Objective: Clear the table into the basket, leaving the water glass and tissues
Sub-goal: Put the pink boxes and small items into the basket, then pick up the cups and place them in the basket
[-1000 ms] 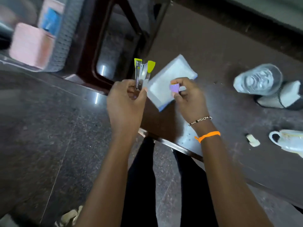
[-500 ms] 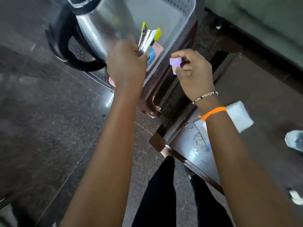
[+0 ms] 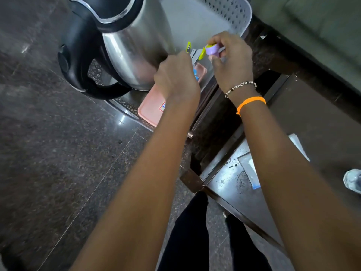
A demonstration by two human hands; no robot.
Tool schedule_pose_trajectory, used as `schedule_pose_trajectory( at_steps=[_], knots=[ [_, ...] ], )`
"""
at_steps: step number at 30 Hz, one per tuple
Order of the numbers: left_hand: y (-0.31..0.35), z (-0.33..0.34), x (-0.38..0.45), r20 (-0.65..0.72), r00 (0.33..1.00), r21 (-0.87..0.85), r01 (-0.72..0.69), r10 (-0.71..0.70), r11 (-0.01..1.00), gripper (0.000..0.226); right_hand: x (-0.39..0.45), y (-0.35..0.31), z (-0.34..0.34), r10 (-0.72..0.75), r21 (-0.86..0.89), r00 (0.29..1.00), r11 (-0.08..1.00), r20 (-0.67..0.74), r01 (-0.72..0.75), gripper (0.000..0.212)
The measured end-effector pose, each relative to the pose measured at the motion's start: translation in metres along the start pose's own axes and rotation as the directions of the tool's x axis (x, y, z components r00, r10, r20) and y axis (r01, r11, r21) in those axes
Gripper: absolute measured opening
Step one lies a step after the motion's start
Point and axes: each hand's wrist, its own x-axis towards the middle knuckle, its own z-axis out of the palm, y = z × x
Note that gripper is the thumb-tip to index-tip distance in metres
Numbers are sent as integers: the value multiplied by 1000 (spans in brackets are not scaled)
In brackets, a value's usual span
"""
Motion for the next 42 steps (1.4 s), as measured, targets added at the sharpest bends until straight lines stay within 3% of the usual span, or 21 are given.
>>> schedule_pose_trajectory(
  at_steps=[6, 12, 16, 23, 26, 29, 33, 36, 42],
  knots=[
    [8, 2, 7, 36, 999, 29, -30, 29, 999, 25, 19, 6, -1, 22, -107, 1000, 994, 1, -22, 29],
    [7, -1, 4, 66, 996, 116, -65, 58, 991, 31, 34, 11, 8, 31, -452, 993, 891, 117, 26, 29],
    [-3, 0, -1, 73, 994, 176, -95, 84, 980, 30, 39, 11, 13, 80, -495, 978, 869, 194, 27, 30],
    [-3, -6, -17, 64, 994, 105, -92, 85, 990, 24, 18, 11, 1, 0, -348, 992, 937, 126, 44, 24],
    [5, -13, -27, 11, 995, 31, -96, 95, 995, 28, 3, 11, -11, -6, -186, 998, 982, 68, 18, 23],
    [11, -20, -40, -59, 988, -160, -152, 145, 975, 36, -22, 12, -27, 18, 80, 1000, 997, -21, -16, 21],
    [27, -16, -80, -97, 967, -447, -254, 236, 858, 31, -74, 30, -55, 130, 221, 988, 969, -80, -110, 14],
    [40, -1, -122, -11, 972, -580, -198, 236, 790, 26, -124, 52, -74, 254, 321, 964, 921, -73, -219, 11],
    [68, 49, -220, 258, 925, -611, -67, 278, 789, 21, -230, 114, -118, 438, 331, 897, 857, -63, -395, 9]
  ],
)
